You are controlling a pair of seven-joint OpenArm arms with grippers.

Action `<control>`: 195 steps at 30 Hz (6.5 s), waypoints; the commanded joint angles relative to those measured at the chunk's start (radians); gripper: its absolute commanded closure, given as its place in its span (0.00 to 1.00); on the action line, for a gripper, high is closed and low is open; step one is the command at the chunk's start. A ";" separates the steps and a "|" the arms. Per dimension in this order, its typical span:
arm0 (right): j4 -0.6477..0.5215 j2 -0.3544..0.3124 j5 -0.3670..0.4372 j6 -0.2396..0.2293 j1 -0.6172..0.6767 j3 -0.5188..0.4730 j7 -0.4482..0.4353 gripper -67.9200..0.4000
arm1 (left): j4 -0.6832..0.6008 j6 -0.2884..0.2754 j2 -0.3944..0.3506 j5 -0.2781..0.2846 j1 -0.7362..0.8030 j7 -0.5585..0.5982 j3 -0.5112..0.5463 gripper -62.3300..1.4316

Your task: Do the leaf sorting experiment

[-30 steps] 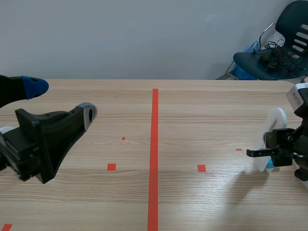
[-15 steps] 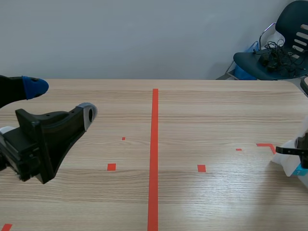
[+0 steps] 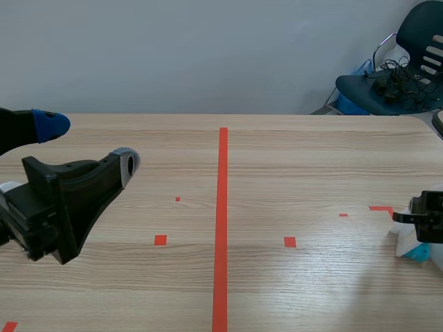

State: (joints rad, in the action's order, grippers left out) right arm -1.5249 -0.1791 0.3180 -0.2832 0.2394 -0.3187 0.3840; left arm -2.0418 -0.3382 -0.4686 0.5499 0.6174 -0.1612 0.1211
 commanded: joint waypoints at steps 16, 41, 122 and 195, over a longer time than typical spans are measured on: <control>-0.490 -0.154 0.185 -0.132 0.088 0.006 0.090 0.02 | -0.001 -0.002 0.000 0.007 -0.003 0.014 0.004 0.00; -0.718 -0.313 0.221 -0.125 0.400 0.144 -0.018 0.00 | -0.001 -0.002 0.000 0.007 0.000 0.014 0.005 0.00; -0.718 -0.311 0.206 -0.106 0.401 0.144 0.026 0.00 | 1.013 0.089 0.245 -0.416 -0.789 0.311 -0.675 0.68; -0.718 -0.311 0.211 -0.063 0.400 0.143 0.035 0.00 | 0.186 0.137 0.040 -0.037 -0.224 0.031 0.032 0.00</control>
State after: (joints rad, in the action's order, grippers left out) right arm -2.2440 -0.4881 0.5224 -0.3550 0.6510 -0.1642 0.4309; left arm -1.8839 -0.2073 -0.4309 0.4988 0.3542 -0.1310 0.1604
